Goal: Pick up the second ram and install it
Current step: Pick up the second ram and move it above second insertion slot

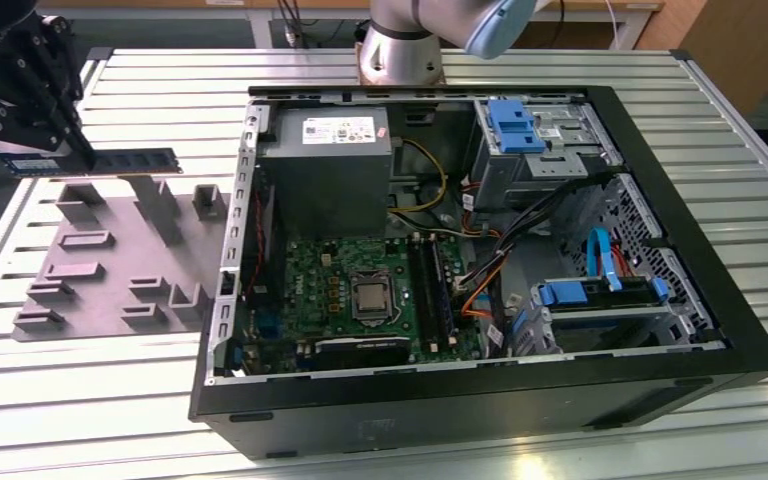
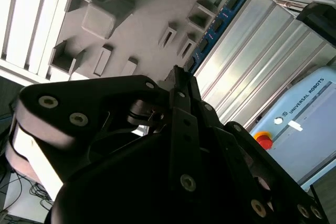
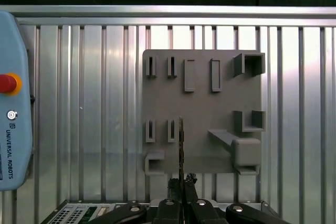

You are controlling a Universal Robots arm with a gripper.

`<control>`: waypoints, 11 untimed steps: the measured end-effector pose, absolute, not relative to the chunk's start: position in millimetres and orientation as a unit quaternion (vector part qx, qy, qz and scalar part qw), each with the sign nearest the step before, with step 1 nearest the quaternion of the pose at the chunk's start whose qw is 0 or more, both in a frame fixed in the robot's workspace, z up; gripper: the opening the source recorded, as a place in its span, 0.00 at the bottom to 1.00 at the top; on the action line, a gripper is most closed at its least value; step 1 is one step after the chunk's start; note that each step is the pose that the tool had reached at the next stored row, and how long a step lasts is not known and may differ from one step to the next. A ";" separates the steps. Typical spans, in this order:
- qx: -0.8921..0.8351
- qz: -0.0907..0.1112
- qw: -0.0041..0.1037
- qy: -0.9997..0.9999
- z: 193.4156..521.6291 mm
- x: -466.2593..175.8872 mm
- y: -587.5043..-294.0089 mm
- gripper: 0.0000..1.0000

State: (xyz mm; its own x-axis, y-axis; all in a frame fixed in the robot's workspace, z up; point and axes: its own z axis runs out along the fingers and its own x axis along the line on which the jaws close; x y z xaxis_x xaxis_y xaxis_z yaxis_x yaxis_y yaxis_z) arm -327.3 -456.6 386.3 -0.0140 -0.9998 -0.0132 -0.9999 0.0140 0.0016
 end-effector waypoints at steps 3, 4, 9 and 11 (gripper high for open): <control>-0.702 0.005 0.004 0.712 386.2 -324.4 -456.6 0.14; -0.702 0.005 0.004 0.712 386.3 -323.4 -456.6 0.14; -0.702 0.005 0.004 0.712 386.3 -318.4 -456.6 0.14; -0.702 0.005 0.004 0.712 386.3 -316.5 -456.6 0.14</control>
State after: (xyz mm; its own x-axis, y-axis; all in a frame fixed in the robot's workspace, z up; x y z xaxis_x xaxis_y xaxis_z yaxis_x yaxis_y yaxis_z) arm -316.5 -456.6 386.3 -0.0140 -0.9998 -0.0132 -0.9999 0.0140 0.0017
